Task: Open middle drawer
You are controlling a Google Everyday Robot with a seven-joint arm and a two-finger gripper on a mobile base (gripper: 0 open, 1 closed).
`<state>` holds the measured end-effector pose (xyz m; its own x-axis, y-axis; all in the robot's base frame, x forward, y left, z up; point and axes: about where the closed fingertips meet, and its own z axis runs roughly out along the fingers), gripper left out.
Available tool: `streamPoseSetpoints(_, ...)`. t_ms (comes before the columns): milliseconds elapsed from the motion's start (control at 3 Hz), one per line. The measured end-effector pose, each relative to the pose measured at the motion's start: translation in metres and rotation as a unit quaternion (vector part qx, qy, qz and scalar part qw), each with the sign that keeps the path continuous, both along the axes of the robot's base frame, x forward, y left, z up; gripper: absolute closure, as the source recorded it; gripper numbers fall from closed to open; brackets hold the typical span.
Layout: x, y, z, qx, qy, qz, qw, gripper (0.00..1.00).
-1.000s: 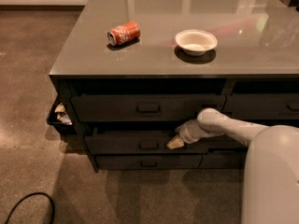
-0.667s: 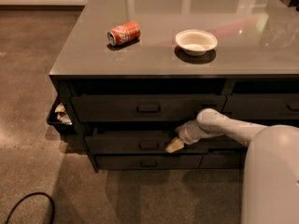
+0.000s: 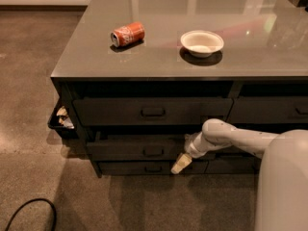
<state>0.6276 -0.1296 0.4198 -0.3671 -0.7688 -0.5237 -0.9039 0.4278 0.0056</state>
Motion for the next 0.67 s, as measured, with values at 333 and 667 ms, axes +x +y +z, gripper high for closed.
streamPoseSetpoints(333, -0.02, -0.001, -0.003, -0.009, 0.012, 0.013, 0.9998, 0.19)
streamPoseSetpoints(667, -0.032, -0.002, -0.006, -0.018, 0.024, 0.025, 0.9992, 0.42)
